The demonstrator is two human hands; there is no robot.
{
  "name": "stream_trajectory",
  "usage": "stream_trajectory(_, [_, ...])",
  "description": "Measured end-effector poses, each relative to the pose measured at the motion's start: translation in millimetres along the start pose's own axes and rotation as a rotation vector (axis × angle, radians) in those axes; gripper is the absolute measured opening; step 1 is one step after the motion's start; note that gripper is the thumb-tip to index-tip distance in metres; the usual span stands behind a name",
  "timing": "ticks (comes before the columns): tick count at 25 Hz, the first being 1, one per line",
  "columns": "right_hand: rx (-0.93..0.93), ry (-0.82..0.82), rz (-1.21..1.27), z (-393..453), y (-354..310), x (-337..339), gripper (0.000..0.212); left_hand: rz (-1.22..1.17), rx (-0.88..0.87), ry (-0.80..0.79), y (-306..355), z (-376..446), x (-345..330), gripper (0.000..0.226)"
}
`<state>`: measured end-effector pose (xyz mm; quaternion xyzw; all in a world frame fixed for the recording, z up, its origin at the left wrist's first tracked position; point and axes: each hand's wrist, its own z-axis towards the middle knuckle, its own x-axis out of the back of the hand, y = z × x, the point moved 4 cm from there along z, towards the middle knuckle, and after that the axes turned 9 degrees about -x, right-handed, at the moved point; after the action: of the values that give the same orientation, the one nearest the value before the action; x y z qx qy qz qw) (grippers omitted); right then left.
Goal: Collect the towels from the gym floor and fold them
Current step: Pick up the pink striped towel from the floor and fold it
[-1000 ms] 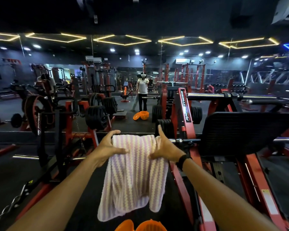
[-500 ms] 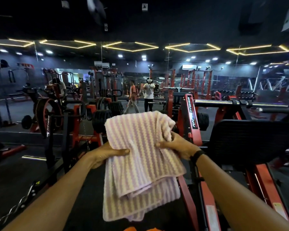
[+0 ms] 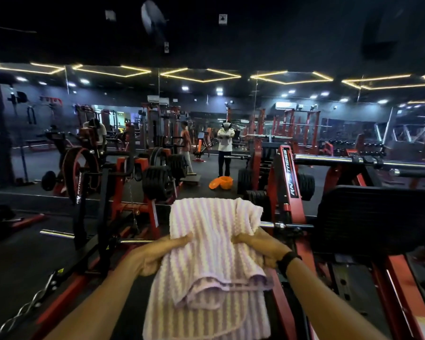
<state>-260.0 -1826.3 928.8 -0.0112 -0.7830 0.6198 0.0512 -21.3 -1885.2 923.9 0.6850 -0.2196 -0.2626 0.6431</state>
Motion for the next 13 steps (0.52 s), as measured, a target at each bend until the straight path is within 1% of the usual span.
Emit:
stream_trajectory(1, [-0.002,-0.014,0.023,-2,-4,1,0.05,-0.011,0.007,-0.052,1,-1,-1,0.052])
stream_trajectory(3, [-0.043,-0.167,0.044,-11,-11,0,0.043,-0.017,-0.058,-0.086,7,0,-2,0.072])
stream_trajectory(4, [-0.046,-0.248,0.061,-15,-13,1,0.042,-0.014,-0.11,-0.054,11,1,0,0.077])
stream_trajectory(5, [-0.036,-0.277,0.072,-17,-15,3,0.042,-0.018,-0.153,-0.008,15,1,2,0.071])
stream_trajectory(6, [-0.009,-0.26,0.092,-18,-17,4,0.041,-0.068,-0.134,0.016,14,3,4,0.063])
stream_trajectory(7, [0.02,-0.202,0.139,-18,-20,6,0.037,-0.13,-0.085,0.005,11,3,1,0.063])
stream_trajectory(8, [0.03,-0.117,0.199,-16,-19,9,0.032,-0.151,-0.025,-0.013,5,3,-4,0.069])
stream_trajectory(9, [0.005,-0.053,0.257,-14,-14,13,0.028,-0.12,-0.002,-0.005,-3,7,-6,0.072])
stream_trajectory(10, [-0.048,-0.048,0.282,-14,-6,14,0.027,-0.084,0.005,0.011,-9,9,-8,0.07])
stream_trajectory(11, [-0.111,-0.107,0.257,-17,1,12,0.03,-0.073,-0.001,0.021,-13,13,-8,0.068])
stream_trajectory(12, [-0.153,-0.175,0.178,-21,9,12,0.031,-0.056,0.013,0.021,-13,10,-13,0.07])
stream_trajectory(13, [-0.146,-0.232,0.076,-26,12,13,0.031,-0.042,0.025,-0.005,-11,7,-20,0.077])
